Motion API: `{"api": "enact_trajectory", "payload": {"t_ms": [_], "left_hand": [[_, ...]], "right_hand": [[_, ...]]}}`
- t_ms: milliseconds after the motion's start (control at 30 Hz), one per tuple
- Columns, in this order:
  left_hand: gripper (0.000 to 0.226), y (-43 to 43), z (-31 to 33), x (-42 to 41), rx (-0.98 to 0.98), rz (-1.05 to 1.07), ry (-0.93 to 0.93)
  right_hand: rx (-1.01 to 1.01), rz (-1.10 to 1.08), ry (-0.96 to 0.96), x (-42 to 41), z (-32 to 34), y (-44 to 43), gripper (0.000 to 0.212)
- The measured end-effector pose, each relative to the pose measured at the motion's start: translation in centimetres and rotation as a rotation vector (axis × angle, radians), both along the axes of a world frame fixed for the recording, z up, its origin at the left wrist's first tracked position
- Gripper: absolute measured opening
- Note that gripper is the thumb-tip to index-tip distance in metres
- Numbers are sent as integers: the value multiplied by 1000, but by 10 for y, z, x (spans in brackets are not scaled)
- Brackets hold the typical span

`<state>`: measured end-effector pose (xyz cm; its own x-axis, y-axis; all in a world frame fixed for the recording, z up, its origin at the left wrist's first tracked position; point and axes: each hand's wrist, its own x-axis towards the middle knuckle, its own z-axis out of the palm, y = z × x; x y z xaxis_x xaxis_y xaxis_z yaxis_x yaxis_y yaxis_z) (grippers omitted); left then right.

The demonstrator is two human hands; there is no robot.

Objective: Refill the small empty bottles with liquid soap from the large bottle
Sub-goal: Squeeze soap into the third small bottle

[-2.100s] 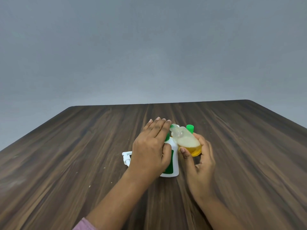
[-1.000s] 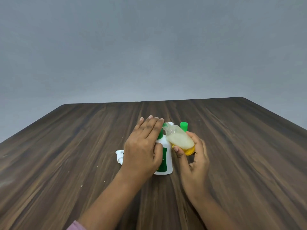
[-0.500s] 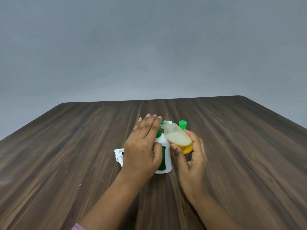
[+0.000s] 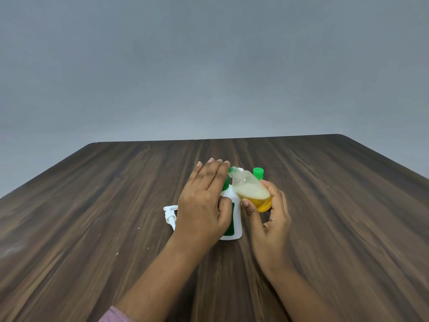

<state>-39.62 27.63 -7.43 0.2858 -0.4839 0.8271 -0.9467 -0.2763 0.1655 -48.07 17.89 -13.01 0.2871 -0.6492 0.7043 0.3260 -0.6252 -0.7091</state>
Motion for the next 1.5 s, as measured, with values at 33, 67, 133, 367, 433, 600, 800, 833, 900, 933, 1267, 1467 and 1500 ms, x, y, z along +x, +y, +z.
{"api": "enact_trajectory", "payload": {"t_ms": [33, 67, 133, 367, 433, 600, 800, 833, 900, 933, 1267, 1467, 1500], "left_hand": [[54, -1, -1, 0, 1, -4, 11], [54, -1, -1, -1, 0, -6, 14], [54, 0, 0, -2, -5, -7, 14], [53, 0, 17, -4, 5, -5, -34], [54, 0, 12, -3, 8, -11, 1], [55, -2, 4, -3, 17, -30, 60], [54, 6, 15, -6, 13, -31, 5], [54, 6, 17, -6, 33, -17, -20], [55, 6, 19, -3, 66, -6, -42], [55, 6, 17, -2, 71, -10, -38], [56, 9, 12, -4, 55, -15, -17], [58, 8, 17, -2, 91, 38, -59], [58, 7, 15, -2, 81, 36, -46]], "right_hand": [[-1, -1, 4, -1, 0, 0, 49], [3, 2, 2, -2, -1, 0, 49], [15, 13, -1, -2, -1, 1, 50], [27, 30, -39, 3, 2, 0, 51], [22, 22, -39, 2, 1, 0, 51], [18, 4, -14, -1, -2, -1, 50], [9, 4, -31, 0, 1, 1, 51], [9, 6, -37, 0, 1, 1, 50], [6, 12, -50, 1, 2, 0, 47], [3, 12, -51, 1, 1, -1, 47], [-9, 13, -35, 0, -1, 0, 51], [9, 26, -60, 5, 0, 0, 49], [5, 22, -54, 5, 0, 0, 49]]}}
